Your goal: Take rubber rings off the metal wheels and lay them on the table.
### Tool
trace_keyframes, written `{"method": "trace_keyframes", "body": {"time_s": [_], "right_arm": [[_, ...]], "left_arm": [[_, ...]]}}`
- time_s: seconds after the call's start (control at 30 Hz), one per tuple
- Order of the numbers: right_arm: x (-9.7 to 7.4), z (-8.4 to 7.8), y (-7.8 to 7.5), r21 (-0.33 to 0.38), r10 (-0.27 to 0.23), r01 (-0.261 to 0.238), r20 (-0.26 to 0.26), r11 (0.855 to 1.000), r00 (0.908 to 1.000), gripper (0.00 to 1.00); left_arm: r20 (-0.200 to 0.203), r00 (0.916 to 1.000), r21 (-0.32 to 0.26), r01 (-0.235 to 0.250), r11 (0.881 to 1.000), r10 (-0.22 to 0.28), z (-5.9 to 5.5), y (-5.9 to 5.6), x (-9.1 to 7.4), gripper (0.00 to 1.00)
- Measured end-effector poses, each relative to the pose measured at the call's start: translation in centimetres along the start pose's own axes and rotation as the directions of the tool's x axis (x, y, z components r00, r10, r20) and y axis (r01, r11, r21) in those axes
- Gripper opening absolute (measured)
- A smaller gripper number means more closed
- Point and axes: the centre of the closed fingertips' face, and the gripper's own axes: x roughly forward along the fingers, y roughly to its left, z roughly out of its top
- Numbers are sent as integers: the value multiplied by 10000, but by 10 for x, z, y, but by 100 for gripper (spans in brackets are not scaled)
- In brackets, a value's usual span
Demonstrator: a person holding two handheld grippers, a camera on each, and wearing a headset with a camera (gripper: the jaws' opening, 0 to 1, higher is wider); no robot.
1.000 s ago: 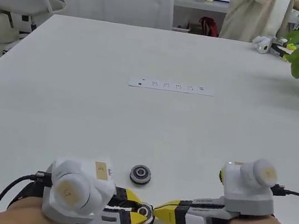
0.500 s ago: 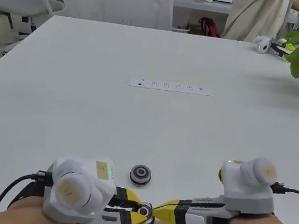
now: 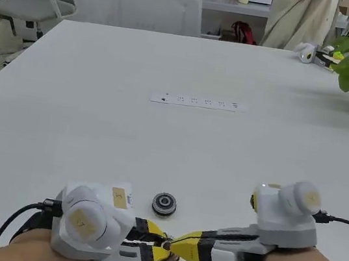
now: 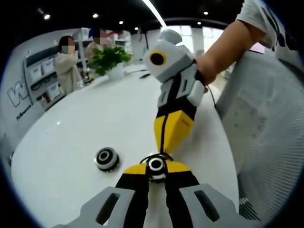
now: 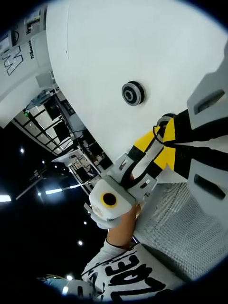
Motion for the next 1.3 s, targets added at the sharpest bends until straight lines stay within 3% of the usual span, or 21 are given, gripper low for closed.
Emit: {"method": "trace_keyframes", "body": {"time_s": [0.4, 0.6, 0.97, 1.13, 1.3], "right_arm": [[-2, -2, -7, 173, -310, 310, -32, 9994, 9995, 0], [-4, -4, -11, 277, -415, 415, -12, 9988, 9991, 0], [-6, -1, -11, 313, -438, 434, 132, 9986, 9990, 0], [-7, 3, -11, 368, -413, 404, 253, 9985, 9988, 0], [-7, 4, -10, 396, -376, 365, 273, 9986, 9989, 0]], "left_arm": [[106, 9997, -234, 200, 9995, -198, 0, 1, 0, 13], [97, 9996, 194, 260, 9995, -262, 0, 0, -2, 14], [705, 9966, 19, 417, 9991, -418, 13, -2, -16, 21], [1202, 9927, -441, 139, 9989, -85, 21, 6, -27, 25], [1273, 9918, -524, -33, 9986, 99, 19, 10, -38, 29]]}}
